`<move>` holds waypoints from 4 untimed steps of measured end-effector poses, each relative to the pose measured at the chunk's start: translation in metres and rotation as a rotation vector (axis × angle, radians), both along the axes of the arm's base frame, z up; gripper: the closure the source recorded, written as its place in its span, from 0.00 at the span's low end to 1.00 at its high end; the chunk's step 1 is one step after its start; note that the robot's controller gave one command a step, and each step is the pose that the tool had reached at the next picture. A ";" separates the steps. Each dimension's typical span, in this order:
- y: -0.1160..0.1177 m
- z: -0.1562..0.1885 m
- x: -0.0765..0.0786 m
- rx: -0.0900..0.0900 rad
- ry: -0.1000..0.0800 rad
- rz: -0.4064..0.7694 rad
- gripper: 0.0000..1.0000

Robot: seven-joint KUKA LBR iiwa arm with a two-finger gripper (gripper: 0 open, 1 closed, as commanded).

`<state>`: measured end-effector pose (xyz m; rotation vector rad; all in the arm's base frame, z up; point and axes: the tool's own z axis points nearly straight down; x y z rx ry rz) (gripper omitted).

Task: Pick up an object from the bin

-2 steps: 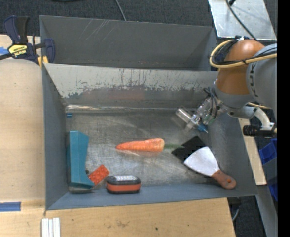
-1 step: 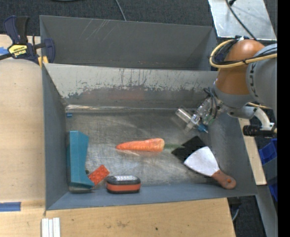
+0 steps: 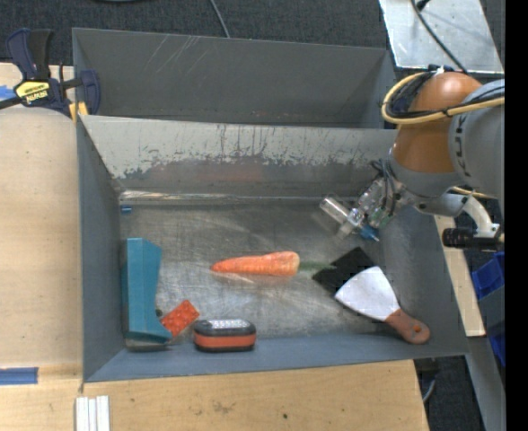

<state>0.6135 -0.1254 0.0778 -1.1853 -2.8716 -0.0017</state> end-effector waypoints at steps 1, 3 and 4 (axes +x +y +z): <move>0.000 0.003 -0.001 -0.004 -0.007 0.000 1.00; -0.001 0.031 0.000 -0.013 -0.026 -0.001 1.00; -0.002 0.050 0.002 -0.015 -0.033 -0.001 1.00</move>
Offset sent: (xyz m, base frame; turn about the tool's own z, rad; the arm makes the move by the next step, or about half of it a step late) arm 0.0002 0.0000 0.0634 -0.0002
